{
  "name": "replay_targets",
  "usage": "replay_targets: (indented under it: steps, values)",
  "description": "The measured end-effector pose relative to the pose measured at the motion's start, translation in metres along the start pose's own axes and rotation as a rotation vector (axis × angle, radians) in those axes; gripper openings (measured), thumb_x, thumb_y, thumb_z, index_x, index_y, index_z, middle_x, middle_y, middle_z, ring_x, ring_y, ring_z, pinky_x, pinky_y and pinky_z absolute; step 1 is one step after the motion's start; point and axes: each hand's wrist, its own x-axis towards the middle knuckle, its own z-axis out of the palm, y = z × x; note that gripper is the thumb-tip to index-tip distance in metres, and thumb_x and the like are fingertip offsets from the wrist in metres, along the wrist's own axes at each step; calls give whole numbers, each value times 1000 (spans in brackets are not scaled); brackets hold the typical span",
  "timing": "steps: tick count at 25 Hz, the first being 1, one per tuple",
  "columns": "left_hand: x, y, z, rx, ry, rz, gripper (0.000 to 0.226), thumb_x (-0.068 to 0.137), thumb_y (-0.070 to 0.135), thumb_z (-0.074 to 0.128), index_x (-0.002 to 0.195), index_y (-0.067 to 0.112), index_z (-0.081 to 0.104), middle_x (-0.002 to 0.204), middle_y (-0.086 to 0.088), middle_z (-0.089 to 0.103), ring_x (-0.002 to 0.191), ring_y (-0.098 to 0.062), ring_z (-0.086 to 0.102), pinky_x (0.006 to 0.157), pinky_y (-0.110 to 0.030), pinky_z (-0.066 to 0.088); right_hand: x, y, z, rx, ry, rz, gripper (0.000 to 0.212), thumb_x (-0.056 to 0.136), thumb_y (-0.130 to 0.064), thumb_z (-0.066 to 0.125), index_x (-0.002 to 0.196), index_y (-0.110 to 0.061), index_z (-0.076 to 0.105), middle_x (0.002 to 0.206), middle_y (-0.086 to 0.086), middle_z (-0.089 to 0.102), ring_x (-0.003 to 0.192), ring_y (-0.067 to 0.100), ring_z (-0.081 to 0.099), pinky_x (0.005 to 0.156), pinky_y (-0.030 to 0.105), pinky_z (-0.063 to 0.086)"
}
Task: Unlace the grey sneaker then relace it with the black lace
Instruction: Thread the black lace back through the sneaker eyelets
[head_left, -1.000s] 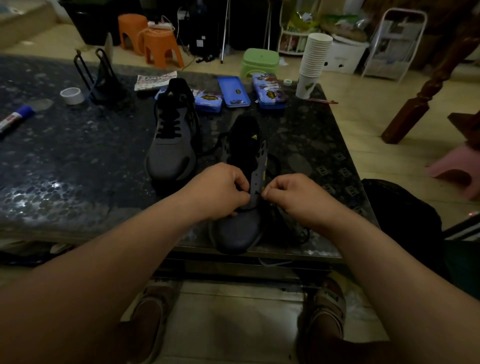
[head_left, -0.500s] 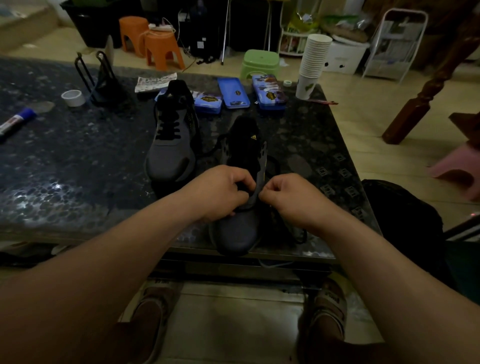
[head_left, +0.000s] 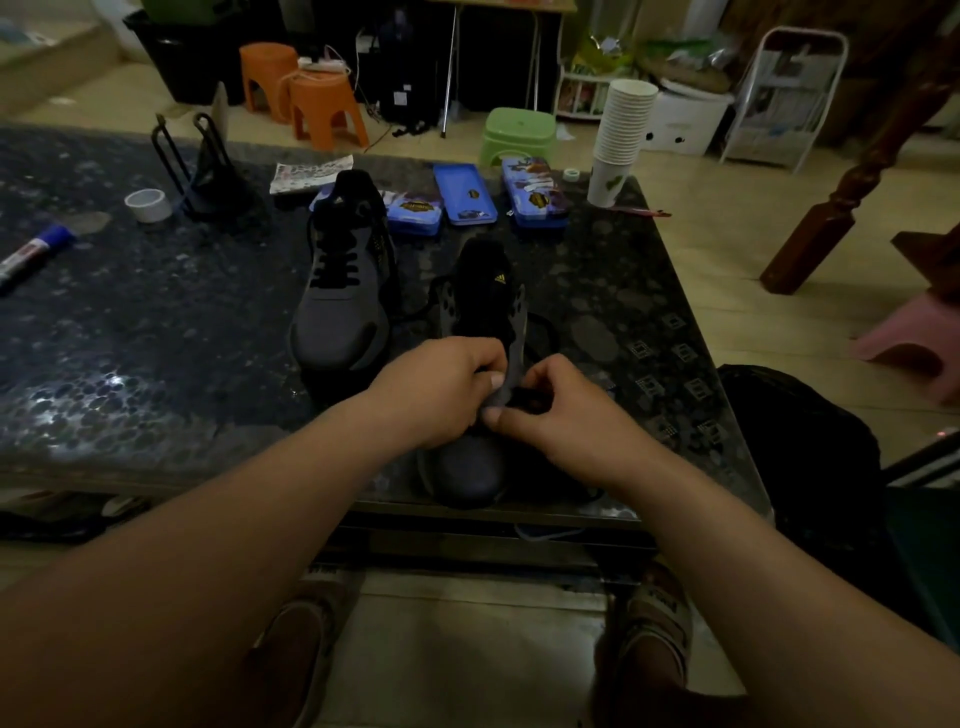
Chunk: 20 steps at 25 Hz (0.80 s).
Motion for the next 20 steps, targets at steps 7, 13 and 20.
replay_targets:
  steps: [7,13,20]
  values:
    - [2,-3,-19,-136,361,-2,12,106,23,47,96,23,54,86,-2,65,76,-25,62,67,-37,50,4,7,19,29,70,84,66,68,-55,87,109,-25,45,118,1,53,104,19,57,90,43,52]
    - [10,9,-63,-1264,432,-374,17,109,15,33,111,14,50,79,-4,77,52,-15,66,56,-25,52,0,2,11,-170,146,-1,61,73,-62,79,115,-31,47,117,-5,53,109,18,56,94,45,50]
    - [5,23,-65,-1255,361,-108,12,111,21,43,109,15,52,98,-12,74,71,-20,70,65,-30,56,31,-30,0,-180,128,-325,17,98,-32,68,85,-21,67,86,-1,55,80,14,55,73,33,43]
